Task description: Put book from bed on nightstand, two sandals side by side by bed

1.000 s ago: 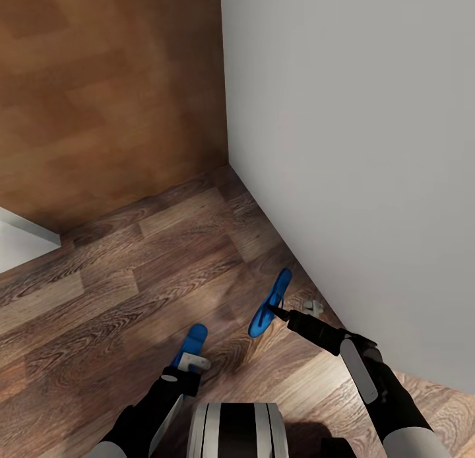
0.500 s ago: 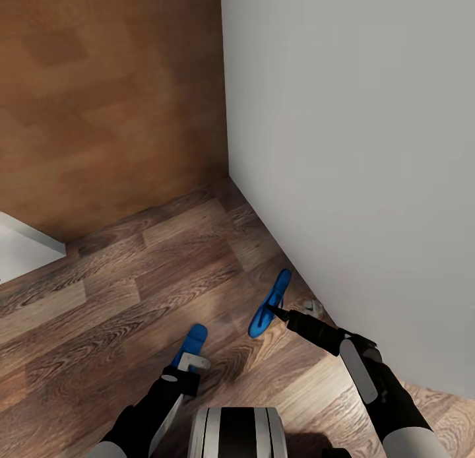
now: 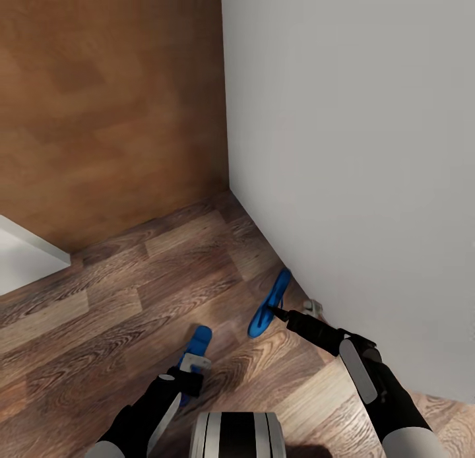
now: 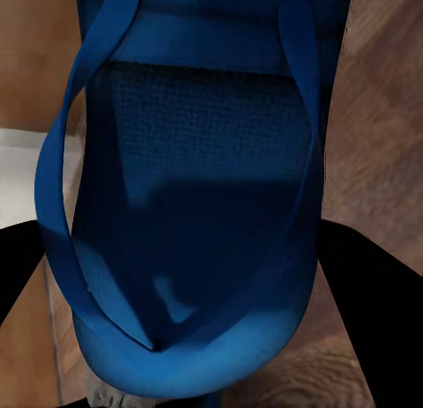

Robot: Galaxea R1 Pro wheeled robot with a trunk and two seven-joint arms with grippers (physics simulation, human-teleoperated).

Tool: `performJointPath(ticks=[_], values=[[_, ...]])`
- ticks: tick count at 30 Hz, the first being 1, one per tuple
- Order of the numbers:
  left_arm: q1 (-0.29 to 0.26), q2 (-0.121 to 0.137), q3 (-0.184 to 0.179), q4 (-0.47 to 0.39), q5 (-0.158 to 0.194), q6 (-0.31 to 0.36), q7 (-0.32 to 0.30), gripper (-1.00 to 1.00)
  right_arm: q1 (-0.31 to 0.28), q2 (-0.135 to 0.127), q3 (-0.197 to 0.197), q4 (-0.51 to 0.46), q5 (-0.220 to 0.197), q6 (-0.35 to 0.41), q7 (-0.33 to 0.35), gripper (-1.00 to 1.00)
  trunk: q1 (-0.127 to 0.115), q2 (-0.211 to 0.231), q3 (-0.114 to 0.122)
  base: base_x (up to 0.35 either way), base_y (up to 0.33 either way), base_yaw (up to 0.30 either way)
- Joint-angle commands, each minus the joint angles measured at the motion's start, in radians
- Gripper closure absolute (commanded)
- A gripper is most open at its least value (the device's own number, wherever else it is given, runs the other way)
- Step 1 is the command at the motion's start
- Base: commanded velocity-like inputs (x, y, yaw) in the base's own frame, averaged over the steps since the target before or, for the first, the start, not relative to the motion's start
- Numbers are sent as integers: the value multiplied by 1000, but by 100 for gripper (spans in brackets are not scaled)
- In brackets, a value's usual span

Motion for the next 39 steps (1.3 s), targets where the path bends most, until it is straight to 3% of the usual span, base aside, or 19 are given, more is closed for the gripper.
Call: performJointPath(ticks=[1,2,4,5,6,9,14,17,21,28,31,35,39], values=[[0,11,3,-2,15,6,-46,100,0,0,-1,0,-4,7,0,100,-1,0,3,0,0,0],[0,34,15,-4,25,6,-119,100,0,0,-1,0,-4,8,0,100,-1,0,7,0,0,0],[0,52,35,-11,30,6,-181,100,0,0,-1,0,-4,8,0,100,-2,1,15,0,0,0],[0,61,69,-21,33,6,-238,100,0,0,-1,1,-4,7,0,100,-2,1,19,0,0,0],[0,64,81,-23,33,5,-254,100,0,0,-1,1,-4,7,0,100,-3,1,23,0,0,0],[0,93,206,-43,35,-5,-364,100,0,1,0,2,-4,7,-2,100,-4,2,34,0,0,0],[0,135,351,-65,35,-57,-456,100,0,2,0,4,0,5,-3,100,-6,3,54,0,0,0],[3,145,417,-66,36,-66,-481,100,0,2,0,5,1,5,-3,100,-8,4,65,0,0,0],[13,160,513,-61,35,-80,-578,100,0,3,2,17,5,4,-5,100,-10,5,81,0,0,0],[22,164,533,-32,36,-85,-657,100,0,6,5,137,6,-4,-9,100,-13,6,108,0,0,0],[24,167,563,6,36,-85,-703,100,0,9,5,213,8,-8,-10,100,-14,7,119,0,0,0],[25,171,586,66,34,-125,-749,100,0,11,5,324,12,-60,-9,100,-16,8,135,0,0,0],[25,173,588,93,36,-139,-763,100,0,10,5,353,12,-94,-4,100,-18,9,150,0,0,0]])
